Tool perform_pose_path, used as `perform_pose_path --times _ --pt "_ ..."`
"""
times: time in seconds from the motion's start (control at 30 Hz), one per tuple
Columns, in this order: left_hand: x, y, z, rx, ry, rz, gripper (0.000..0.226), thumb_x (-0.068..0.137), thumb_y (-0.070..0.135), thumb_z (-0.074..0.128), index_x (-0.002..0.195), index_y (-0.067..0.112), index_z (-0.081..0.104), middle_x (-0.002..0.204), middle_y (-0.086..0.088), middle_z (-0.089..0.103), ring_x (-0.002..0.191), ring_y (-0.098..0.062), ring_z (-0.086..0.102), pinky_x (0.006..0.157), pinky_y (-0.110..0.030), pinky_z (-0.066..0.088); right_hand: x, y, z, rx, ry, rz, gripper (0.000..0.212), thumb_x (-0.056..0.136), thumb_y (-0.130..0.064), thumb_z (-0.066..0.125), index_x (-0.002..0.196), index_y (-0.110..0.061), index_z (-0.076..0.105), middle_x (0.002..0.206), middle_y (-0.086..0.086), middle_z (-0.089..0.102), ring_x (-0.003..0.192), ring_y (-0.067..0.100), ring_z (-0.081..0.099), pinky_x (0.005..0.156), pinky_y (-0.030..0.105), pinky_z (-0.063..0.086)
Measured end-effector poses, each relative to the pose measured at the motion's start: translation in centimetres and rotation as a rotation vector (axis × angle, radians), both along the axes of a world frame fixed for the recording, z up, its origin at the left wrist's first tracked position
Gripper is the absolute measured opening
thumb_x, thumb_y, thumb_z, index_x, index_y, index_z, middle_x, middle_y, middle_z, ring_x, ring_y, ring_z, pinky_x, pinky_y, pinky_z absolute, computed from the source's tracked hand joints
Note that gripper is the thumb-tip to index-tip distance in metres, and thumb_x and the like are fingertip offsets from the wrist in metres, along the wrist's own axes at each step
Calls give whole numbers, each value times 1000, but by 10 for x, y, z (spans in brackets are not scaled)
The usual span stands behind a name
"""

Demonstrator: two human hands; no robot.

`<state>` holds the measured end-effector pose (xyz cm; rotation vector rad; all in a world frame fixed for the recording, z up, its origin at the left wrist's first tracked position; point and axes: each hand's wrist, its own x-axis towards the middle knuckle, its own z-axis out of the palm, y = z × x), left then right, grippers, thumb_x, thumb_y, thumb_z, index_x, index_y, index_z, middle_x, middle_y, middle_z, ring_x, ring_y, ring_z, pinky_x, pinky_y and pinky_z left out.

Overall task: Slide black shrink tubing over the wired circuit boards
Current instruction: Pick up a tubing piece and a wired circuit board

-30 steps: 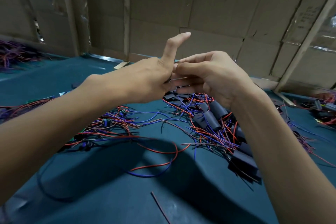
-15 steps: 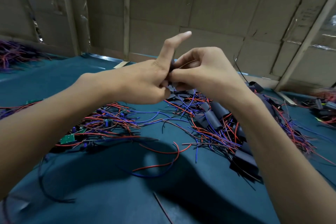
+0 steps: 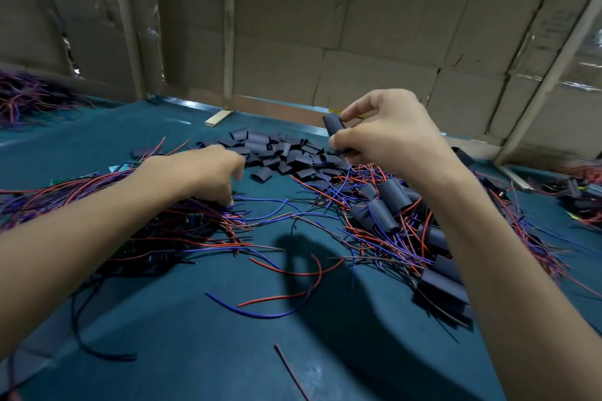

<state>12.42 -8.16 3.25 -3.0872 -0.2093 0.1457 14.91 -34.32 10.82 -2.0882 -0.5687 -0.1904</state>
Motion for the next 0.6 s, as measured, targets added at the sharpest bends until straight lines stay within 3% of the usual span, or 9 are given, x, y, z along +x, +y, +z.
perform_pose_path --times 0.07,0.17,0.3,0.4,0.5,0.6 --pt "1 -5 2 33 38 -2 37 77 29 79 97 31 48 95 0 49 86 -24 50 71 -30 42 1 -3 2 16 0 -17 30 57 -20 81 84 -20 67 70 4 76 60 26 75 68 51 64" --pt "-1 -12 7 39 69 13 24 71 20 75 88 19 58 90 -4 63 76 -27 57 64 -33 45 1 -8 6 68 8 -28 35 61 -13 82 91 -17 66 69 10 75 61 31 75 66 53 64" --pt "-2 -21 45 62 -2 10 33 72 23 82 103 14 74 100 -9 74 90 -28 71 72 -33 57 2 -15 15 238 44 -49 34 65 -3 85 93 -11 67 68 8 74 59 28 75 62 45 65" --pt "-5 -22 92 8 -142 -30 21 79 22 81 95 10 77 85 -9 77 81 -26 73 76 -38 61 2 -16 16 292 12 -72 35 66 -5 84 96 -13 67 72 10 76 65 27 76 69 45 65" --pt "-10 -24 122 -343 -312 -55 17 85 9 78 102 12 78 82 -8 76 73 -23 73 76 -38 62 -3 -15 17 352 6 -84 35 69 -7 84 99 -14 66 80 14 76 70 25 77 75 44 64" --pt "-16 -34 132 -921 -486 -132 15 91 6 72 101 15 78 78 1 69 70 -9 70 69 -36 64 -15 -15 24 438 -33 -56 35 75 -5 83 105 -11 65 87 14 75 74 24 77 70 39 64"
